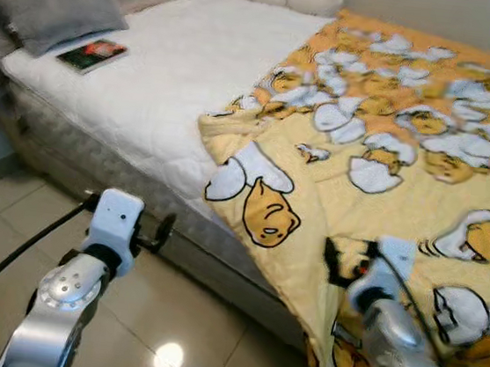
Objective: Clean up the room
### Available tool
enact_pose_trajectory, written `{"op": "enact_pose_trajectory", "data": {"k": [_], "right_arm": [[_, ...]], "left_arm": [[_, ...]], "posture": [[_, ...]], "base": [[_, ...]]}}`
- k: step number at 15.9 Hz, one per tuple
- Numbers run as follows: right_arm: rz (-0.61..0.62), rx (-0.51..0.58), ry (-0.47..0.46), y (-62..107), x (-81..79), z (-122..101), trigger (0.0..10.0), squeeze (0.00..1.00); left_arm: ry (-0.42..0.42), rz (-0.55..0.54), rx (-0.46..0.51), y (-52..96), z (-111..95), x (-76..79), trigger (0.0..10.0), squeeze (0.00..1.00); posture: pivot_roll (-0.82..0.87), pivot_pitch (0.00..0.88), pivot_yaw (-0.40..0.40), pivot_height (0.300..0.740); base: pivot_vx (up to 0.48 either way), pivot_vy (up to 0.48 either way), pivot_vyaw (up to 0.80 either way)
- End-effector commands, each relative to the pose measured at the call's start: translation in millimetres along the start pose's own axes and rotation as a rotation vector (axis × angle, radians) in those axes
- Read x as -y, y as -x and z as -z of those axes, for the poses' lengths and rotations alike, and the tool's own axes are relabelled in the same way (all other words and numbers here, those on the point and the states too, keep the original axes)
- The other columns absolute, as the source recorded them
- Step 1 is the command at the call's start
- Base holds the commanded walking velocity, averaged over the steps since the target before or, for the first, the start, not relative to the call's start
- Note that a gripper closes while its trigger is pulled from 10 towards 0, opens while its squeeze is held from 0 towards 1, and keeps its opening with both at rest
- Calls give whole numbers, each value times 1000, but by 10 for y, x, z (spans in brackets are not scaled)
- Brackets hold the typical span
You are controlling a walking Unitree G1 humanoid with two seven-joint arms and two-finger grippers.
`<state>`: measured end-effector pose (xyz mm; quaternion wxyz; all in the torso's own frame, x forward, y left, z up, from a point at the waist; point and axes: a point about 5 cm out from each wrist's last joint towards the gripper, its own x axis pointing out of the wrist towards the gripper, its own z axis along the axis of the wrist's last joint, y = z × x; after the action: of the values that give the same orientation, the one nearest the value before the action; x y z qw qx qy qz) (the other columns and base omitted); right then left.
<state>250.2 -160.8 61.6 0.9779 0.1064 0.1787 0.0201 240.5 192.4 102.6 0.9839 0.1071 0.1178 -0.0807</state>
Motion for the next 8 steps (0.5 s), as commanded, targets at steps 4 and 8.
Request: {"op": "enact_pose_trajectory", "data": {"k": [4, 8], "right_arm": [[38, 27, -3, 22, 95, -58, 10000, 0], [46, 25, -7, 9, 98, -61, 10000, 0]], "left_arm": [[-1, 10, 17, -1, -77, 39, 10000, 1000], [-2, 0, 15, -7, -94, 7, 10000, 1000]], "posture": [[18, 0, 21, 740], [16, 0, 21, 740]], "base": [[0, 356, -800], [0, 354, -800]]}}
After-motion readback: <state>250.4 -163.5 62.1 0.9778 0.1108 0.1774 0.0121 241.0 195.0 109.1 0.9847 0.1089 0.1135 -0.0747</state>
